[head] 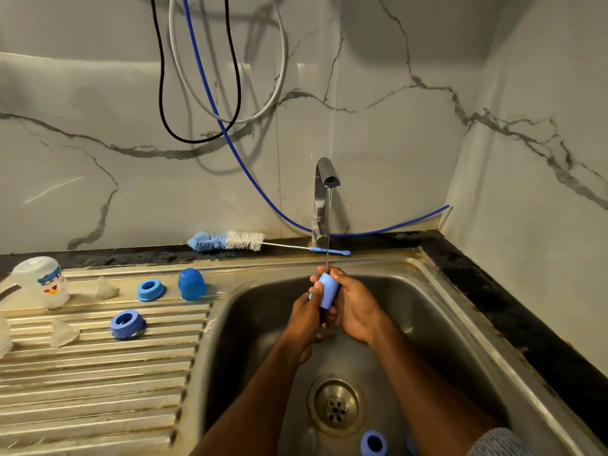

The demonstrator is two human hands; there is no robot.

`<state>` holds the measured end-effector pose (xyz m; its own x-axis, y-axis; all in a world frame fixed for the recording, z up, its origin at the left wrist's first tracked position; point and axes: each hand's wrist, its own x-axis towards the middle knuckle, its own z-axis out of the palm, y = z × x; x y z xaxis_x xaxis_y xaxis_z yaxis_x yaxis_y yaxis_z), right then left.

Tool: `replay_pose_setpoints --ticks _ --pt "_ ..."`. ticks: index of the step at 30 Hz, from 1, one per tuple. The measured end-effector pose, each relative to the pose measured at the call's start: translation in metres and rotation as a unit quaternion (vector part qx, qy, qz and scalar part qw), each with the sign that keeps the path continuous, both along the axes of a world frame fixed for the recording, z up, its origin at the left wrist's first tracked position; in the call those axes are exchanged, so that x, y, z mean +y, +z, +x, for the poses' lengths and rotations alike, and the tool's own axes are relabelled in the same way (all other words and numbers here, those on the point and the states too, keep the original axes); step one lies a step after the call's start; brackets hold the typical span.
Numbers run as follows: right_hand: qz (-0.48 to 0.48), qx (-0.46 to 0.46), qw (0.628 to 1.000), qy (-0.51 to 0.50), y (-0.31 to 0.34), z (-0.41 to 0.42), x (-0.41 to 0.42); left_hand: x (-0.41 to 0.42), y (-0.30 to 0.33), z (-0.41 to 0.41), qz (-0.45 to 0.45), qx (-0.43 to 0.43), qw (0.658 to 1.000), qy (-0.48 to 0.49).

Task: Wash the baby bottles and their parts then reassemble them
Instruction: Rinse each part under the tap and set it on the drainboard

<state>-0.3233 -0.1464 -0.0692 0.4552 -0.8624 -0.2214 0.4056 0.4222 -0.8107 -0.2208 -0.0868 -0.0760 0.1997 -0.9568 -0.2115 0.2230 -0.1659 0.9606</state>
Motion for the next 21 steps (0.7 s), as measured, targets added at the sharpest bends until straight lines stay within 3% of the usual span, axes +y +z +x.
replay_pose_setpoints --ticks 3,9,17,21 --pt "-0.024 0.05 0.998 -0.008 0.002 0.006 0.004 0.001 0.003 0.002 0.036 0.016 0.999 0.004" --pt "-0.06 0.186 0.972 -0.132 0.001 0.02 0.003 0.0 0.001 0.002 0.043 0.112 0.993 -0.016" --pt "-0.081 0.122 0.967 -0.21 0.007 0.013 0.003 0.003 0.0 -0.001 -0.06 0.116 0.991 -0.036" --pt "-0.109 0.164 0.957 -0.214 0.002 0.012 -0.001 0.003 0.0 0.0 -0.065 0.075 0.995 0.001"
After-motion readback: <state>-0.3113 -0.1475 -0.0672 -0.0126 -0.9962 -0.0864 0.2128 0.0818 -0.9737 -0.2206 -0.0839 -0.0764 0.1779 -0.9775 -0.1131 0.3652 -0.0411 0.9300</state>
